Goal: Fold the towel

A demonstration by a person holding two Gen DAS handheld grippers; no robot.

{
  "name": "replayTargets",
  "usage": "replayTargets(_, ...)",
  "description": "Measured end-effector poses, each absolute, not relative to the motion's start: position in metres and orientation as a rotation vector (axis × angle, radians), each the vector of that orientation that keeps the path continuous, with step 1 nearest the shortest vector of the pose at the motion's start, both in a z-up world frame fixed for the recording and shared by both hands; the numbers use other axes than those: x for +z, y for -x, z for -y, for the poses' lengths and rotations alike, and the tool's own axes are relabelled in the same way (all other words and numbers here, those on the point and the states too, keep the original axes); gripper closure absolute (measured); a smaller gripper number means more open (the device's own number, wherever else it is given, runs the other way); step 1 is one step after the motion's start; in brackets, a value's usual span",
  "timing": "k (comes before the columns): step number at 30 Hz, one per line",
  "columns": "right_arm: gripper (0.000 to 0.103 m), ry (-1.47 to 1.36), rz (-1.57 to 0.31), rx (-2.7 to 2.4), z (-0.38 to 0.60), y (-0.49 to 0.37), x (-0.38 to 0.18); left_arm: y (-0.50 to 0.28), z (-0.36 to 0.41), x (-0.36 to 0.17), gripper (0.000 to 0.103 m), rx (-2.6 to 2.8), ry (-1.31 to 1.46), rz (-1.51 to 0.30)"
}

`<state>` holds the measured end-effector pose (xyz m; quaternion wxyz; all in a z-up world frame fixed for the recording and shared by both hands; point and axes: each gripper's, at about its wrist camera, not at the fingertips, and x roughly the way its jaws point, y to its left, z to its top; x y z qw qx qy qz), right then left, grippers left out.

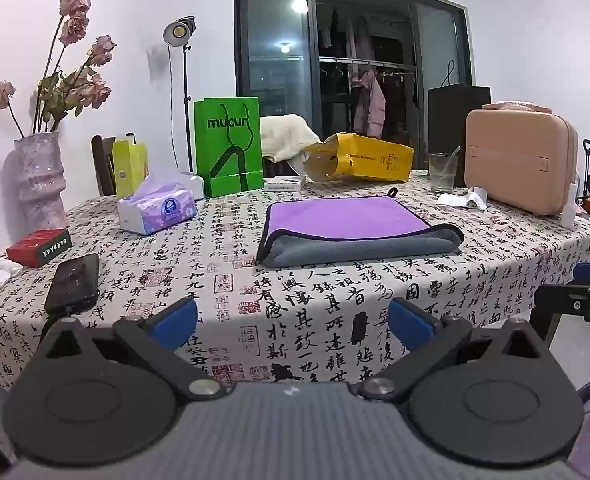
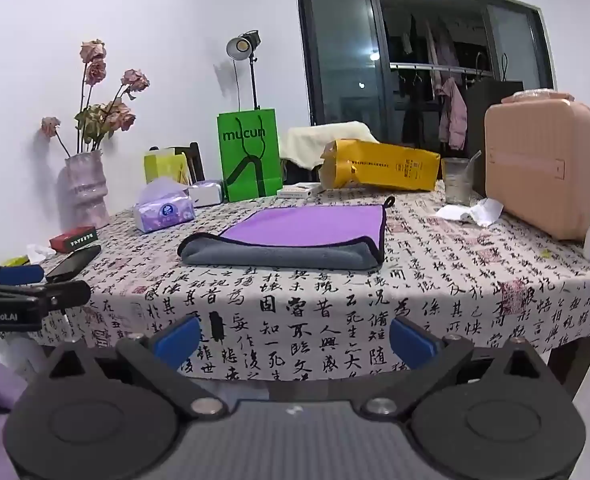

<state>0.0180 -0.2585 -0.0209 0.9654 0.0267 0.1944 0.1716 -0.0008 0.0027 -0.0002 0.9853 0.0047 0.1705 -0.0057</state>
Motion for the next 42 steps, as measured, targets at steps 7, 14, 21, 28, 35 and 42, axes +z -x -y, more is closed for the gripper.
replayTargets(7,0.001,-0.134,-0.448,0.351,0.267,-0.015,-0.019,-0.003,0.000,0.002,0.000,0.011,-0.048,-0.364)
replayTargets(14,0.001,-0.128,-0.453,0.347,0.263,-0.021,-0.020,-0.003,0.003,0.001,0.000,0.015,-0.059,-0.358)
replayTargets(21,0.001,-0.134,-0.461,0.346,0.262,-0.023,-0.021,-0.003,0.004,0.002,0.000,0.016,-0.060,-0.357)
replayTargets(28,0.001,-0.139,-0.465,0.343,0.263,-0.024,-0.022,-0.003,0.004,0.002,0.000,0.015,-0.062,-0.356)
replayTargets(35,0.001,-0.143,-0.467,0.340,0.263,-0.024,-0.023,-0.003,0.004,0.002,0.000,0.016,-0.063,-0.355)
replayTargets(42,0.001,-0.145,-0.470,0.340,0.264,-0.024,-0.023,-0.003,0.005,0.002,0.000,0.016,-0.063,-0.355)
